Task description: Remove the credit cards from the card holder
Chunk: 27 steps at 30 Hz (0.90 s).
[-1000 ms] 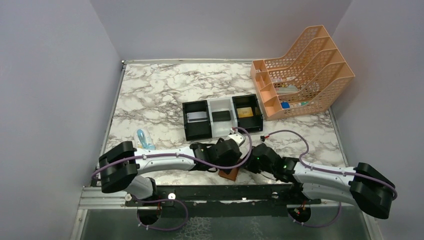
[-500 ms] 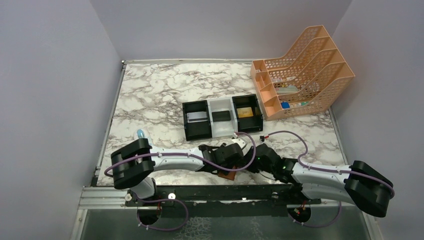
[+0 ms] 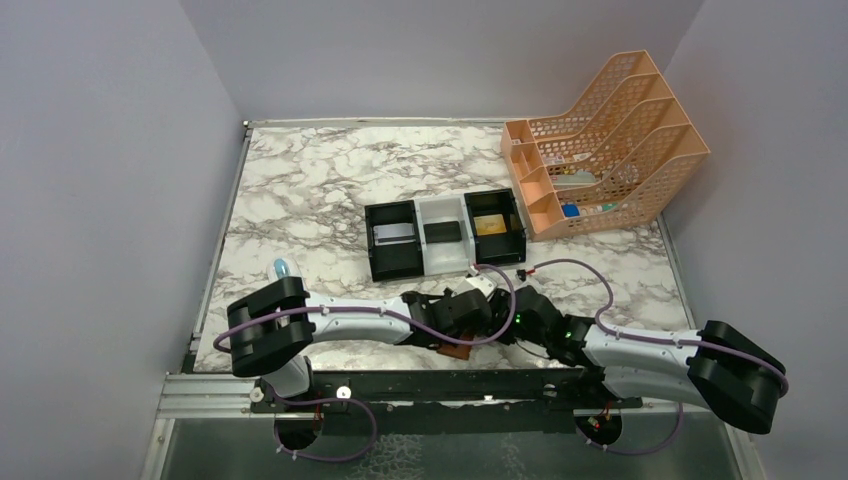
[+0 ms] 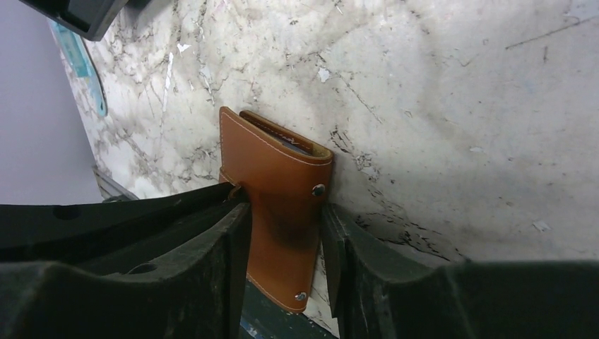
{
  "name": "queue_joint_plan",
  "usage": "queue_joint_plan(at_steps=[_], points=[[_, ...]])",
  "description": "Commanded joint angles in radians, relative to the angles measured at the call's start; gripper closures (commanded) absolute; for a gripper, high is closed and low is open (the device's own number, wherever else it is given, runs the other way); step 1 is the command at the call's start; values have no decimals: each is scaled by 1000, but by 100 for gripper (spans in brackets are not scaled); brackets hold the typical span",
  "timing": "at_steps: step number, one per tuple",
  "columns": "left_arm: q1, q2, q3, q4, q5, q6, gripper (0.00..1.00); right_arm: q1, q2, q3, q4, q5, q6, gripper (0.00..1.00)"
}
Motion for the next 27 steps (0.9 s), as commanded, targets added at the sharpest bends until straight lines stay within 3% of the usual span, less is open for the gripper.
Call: queue_joint_plan(at_steps=[1,5,13,16,21,27], points=[[4,21,-54,21,-27,-4,94,-5,53,-25,-26,-34,-60,59],[5,-25,-72,45,-26,-11,95,-7,105,7,-87,-10,-60,68],[6,-120,-101,-58,-224,-134,65,-12,91,30,-120,12,-86,71],[8,-116,-100,-105,-266,-180,59,-11,87,35,-128,17,-89,71],[11,-147,-125,-113,-271,-233,50,-11,87,37,-128,9,-90,71],[53,-219,-190,-48,-186,-233,45,-11,90,34,-124,5,-86,71]])
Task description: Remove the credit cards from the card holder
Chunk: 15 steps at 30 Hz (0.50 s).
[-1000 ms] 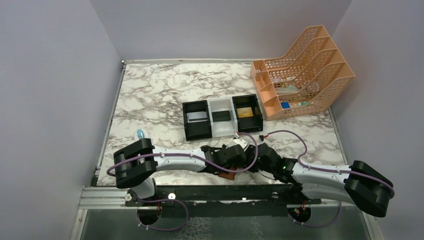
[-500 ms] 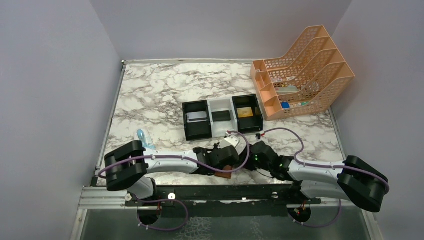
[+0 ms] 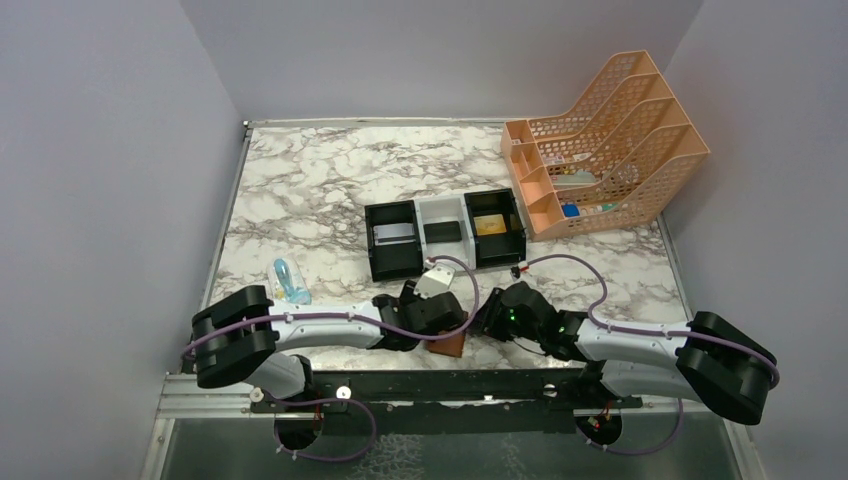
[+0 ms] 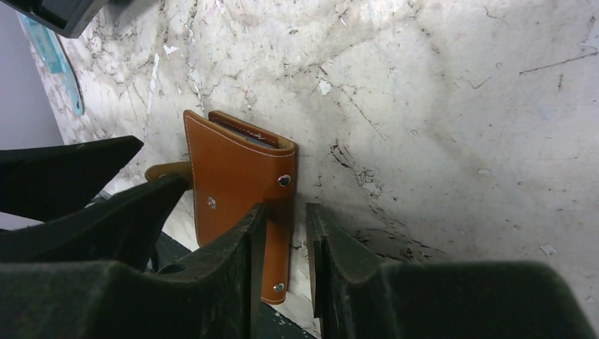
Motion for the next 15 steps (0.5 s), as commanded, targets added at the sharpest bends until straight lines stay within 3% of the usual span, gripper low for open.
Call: queue_joint_plan(at_steps=[1,8,15], points=[[43,-77,-63,51,55,-21,45,-2,17,-11,-115,13,-28,71],[107,-147,-134,156,195,10,47,-2,37,7,-117,2,-41,71],[161,-185,-202,274,393,28,55,-2,42,14,-114,-3,-47,71]])
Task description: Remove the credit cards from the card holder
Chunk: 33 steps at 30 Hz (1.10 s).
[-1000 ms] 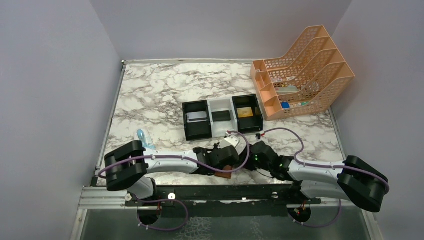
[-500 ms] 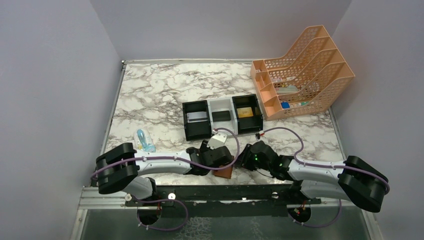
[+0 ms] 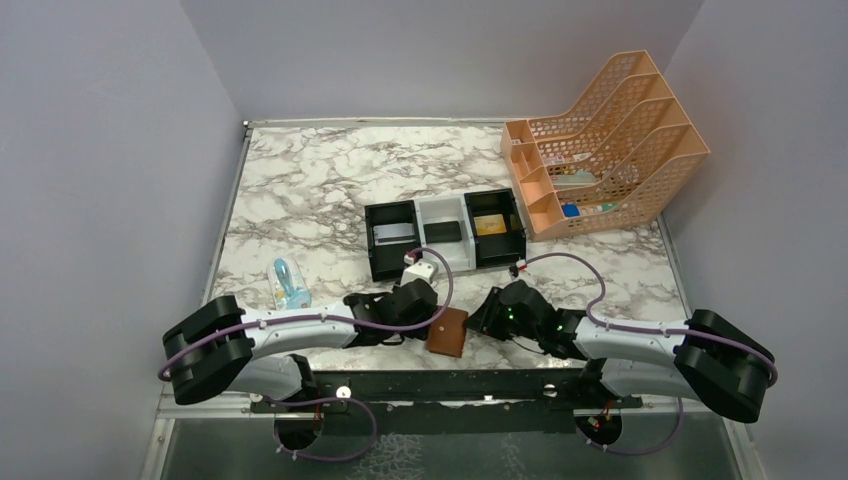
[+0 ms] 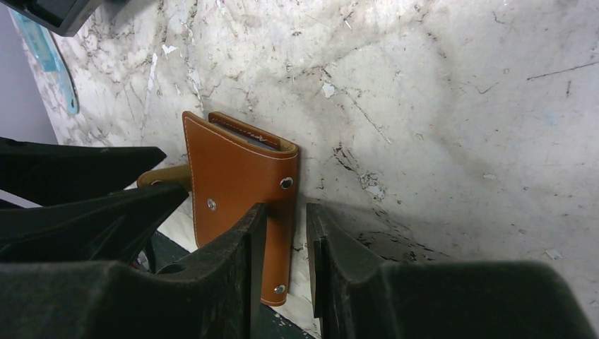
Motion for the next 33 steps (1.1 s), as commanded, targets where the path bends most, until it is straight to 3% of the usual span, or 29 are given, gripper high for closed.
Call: queue_joint_plan(at_steps=[1,9,11,16,19,24,28,33], points=[[39,-25,-35,101,166,13,58,-2,28,-2,-102,-1,-38,71],[57,-57,-48,87,141,-17,89,-2,18,54,-162,6,-80,70],[57,-78,-38,81,127,-24,100,-3,6,84,-203,22,-106,66],[58,-171,7,48,82,-55,100,-2,-45,149,-286,55,-156,55],[58,-245,19,40,63,-64,100,-38,-86,164,-302,45,-178,43],[57,-304,42,33,82,-64,100,-238,-104,131,-168,-272,-282,43],[54,-271,71,47,136,-68,100,-249,-65,181,-193,-317,-317,43],[28,-212,75,95,142,-86,100,-255,-57,190,-219,-257,-306,43]])
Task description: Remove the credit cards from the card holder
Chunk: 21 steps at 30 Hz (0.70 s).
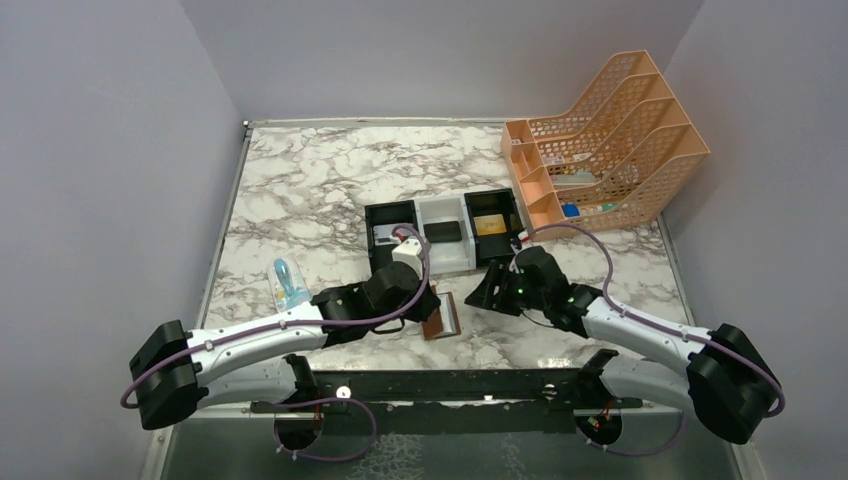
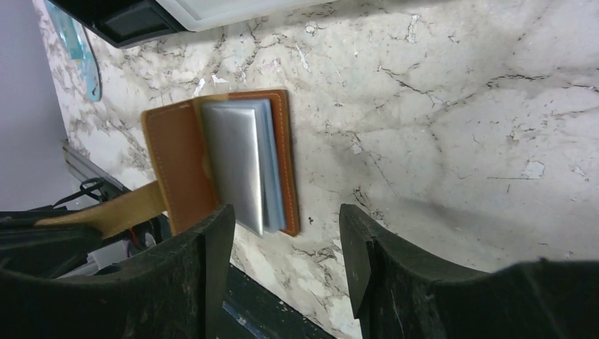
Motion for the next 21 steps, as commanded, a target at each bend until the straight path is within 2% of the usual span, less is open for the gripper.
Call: queue_joint_plan(at_steps=[1,8,12,16,21], points=[[-27,46,29,63,37,-26,100,-10,1,25,-5,-16,-38,43],[-59,96,59,112,58,-1,100,-10,-48,29,-76,72,-65,44],[-62,73,56,100,-5,-8,100,-10,-96,19,-68,78,-59,45],[-58,-6,15,26,-143,-61,100,-9,-100,4,-18,7,-45,47],[-38,-63,-42,-93,-208,-92,100,-9,-24,-11,66,-154,-29,49]])
